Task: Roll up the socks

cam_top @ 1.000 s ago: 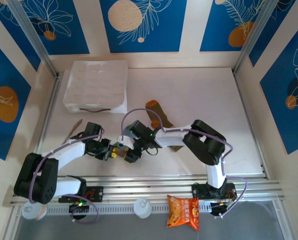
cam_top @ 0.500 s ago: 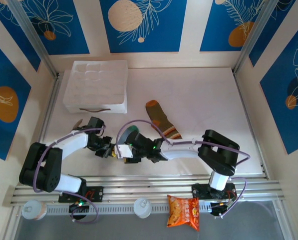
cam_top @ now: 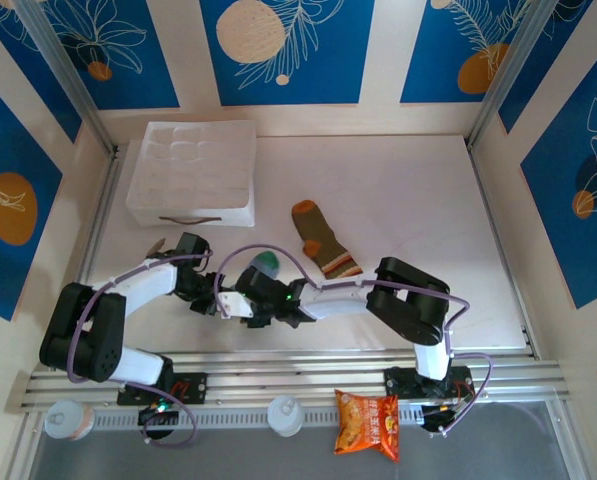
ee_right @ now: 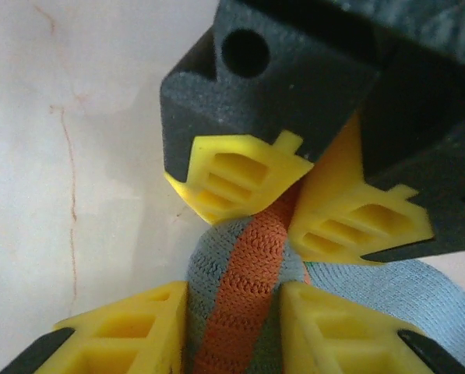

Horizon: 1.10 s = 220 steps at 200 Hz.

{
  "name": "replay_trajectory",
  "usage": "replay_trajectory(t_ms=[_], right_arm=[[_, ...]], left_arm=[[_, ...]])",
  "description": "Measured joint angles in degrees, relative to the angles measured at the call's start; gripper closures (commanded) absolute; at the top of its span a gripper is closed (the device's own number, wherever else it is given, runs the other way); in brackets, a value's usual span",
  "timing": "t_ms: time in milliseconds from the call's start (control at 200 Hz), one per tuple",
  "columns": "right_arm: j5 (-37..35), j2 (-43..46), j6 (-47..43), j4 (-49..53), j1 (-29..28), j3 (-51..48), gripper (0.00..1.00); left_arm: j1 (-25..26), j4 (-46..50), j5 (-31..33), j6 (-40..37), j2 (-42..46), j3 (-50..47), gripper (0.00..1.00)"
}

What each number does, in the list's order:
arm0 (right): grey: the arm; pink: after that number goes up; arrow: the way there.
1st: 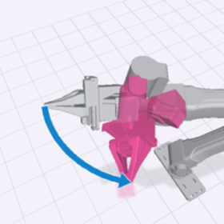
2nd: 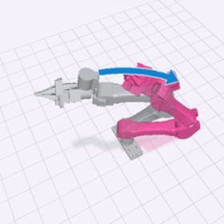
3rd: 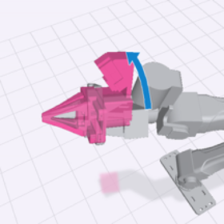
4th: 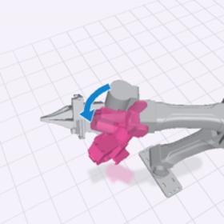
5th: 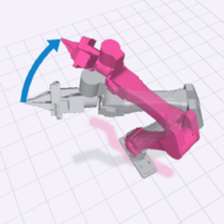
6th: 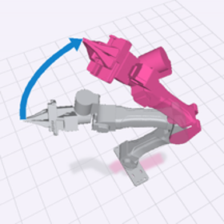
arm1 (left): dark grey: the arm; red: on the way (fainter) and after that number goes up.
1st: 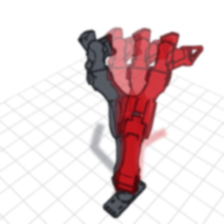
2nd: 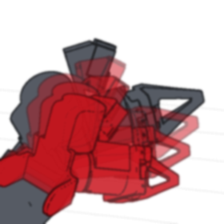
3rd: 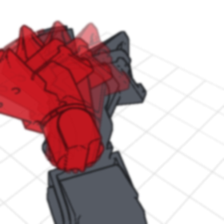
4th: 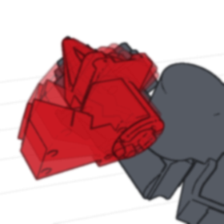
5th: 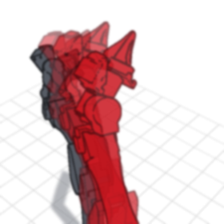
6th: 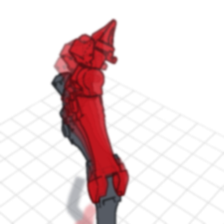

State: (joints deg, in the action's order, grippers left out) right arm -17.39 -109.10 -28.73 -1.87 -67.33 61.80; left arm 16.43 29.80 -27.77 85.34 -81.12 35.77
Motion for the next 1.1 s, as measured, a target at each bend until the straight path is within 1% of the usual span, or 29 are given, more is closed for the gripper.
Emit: replay_trajectory(t_ms=[40, 90, 180, 290, 330, 395, 480, 580, 685, 900, 1100], right_arm=[[-0.1, 0.0, 0.6, 0.1, 0.0, 0.0, 0.83], [-0.1, 0.0, 1.8, 0.2, 0.1, 0.0, 0.89], [0.5, 0.0, 3.3, 0.0, 0.5, 0.2, 1.0], [2.9, -0.6, 5.9, -0.1, 1.5, 0.7, 1.0], [4.3, -0.7, 7.1, -0.3, 2.2, 0.8, 1.0], [6.9, -0.8, 9.1, -0.3, 3.4, 0.8, 1.0], [10.6, -1.0, 11.6, -0.4, 5.2, 0.8, 1.0], [15.3, -1.4, 14.1, -0.5, 7.2, 0.9, 1.0], [19.8, -2.4, 16.4, -0.1, 9.0, 1.7, 1.0], [27.9, -4.0, 21.1, -0.2, 12.2, 2.3, 1.0], [37.0, -6.1, 25.6, -1.9, 15.8, 2.3, 1.0]], left_arm=[[0.0, 0.0, 0.1, 0.0, 0.1, 0.0, 0.95], [0.0, 0.0, 0.3, 0.0, 0.2, 0.0, 0.87], [0.0, 0.1, 1.6, 0.1, 1.2, -0.1, 0.66], [0.0, 2.2, 4.0, 0.7, 3.6, -0.5, 0.41], [0.0, 3.2, 4.7, 1.2, 5.1, -0.7, 0.35], [-0.2, 4.7, 5.8, 1.7, 8.0, -1.0, 0.26], [-0.7, 5.9, 6.7, 2.1, 11.5, -1.0, 0.2], [-1.4, 6.3, 7.5, 2.4, 14.6, -1.0, 0.19], [-1.8, 6.3, 8.2, 2.3, 16.6, -1.0, 0.21], [-1.9, 5.7, 8.4, 0.1, 18.6, -1.2, 0.31], [-1.0, 0.6, 6.5, -1.9, 17.4, -3.0, 0.37]])
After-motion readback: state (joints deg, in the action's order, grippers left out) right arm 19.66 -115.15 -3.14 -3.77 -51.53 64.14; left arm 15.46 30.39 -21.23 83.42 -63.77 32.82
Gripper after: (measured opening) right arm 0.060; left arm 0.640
